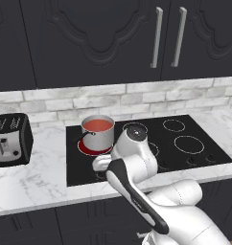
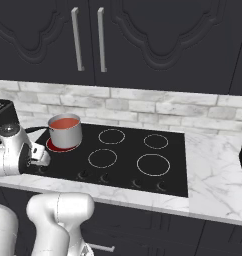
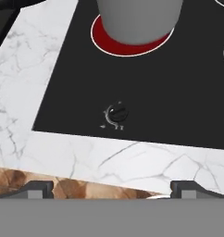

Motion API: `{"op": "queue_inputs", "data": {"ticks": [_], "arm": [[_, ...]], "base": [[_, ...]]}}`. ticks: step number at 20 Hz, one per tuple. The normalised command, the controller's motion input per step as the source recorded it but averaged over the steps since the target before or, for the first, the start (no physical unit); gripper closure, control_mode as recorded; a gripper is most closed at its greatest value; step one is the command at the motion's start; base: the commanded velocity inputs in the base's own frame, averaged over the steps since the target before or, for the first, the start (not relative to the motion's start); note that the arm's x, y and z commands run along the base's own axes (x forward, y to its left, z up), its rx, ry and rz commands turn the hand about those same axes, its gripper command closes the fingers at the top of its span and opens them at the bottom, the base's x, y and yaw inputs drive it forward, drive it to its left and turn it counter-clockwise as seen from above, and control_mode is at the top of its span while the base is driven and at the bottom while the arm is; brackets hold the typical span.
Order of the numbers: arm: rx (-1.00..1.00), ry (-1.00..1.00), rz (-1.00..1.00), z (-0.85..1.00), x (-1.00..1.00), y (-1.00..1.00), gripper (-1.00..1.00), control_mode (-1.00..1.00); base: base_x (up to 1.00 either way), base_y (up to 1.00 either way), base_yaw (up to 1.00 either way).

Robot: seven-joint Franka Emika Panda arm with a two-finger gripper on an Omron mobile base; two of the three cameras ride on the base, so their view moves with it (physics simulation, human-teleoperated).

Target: Wait until the marinara sauce is simmered to a deep red color and then turn off the stove.

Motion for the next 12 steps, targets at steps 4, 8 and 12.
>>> {"op": "queue_inputs", "data": {"ticks": [4,8,12], "arm": [[-0.08,0.0,0.12,-0.03,0.02,0.0,-1.0,-1.0],[-0.08,0.0,0.27,-0.02,0.0,0.0,-1.0,-1.0],[-0.09,0.0,0.27,-0.01,0.0,0.0,-1.0,-1.0]], "base": [[0.0,0.0,0.0],[0.0,0.0,0.0],[0.0,0.0,0.0]]}}
